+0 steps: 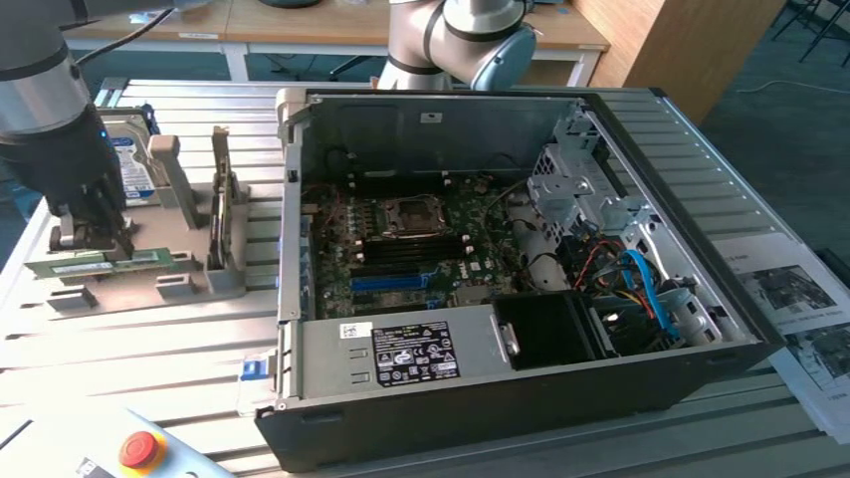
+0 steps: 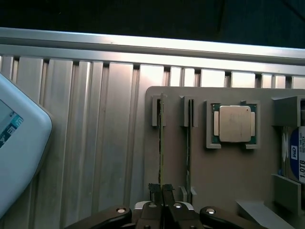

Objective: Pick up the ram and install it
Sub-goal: 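Pick up the ram and move it above insertion slot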

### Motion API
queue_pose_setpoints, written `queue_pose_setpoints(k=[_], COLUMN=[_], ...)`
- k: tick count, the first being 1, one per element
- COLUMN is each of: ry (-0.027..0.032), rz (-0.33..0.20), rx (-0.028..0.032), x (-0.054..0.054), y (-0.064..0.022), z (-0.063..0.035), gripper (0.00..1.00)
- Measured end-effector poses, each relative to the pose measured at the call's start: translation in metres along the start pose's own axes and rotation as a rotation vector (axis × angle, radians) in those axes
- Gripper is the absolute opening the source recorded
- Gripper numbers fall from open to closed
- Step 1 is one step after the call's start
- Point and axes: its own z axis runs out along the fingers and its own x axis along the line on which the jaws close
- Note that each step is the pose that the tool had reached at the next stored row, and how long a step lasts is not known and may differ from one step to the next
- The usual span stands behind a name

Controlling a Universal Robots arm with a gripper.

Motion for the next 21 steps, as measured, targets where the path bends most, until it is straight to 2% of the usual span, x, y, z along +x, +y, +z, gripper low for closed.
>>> queue_pose_setpoints(k=[21], ry=[0.0], rz=[0.0], rx=[-0.0001], x=[0.001], y=[0.002], z=[-0.0663], gripper=[0.12])
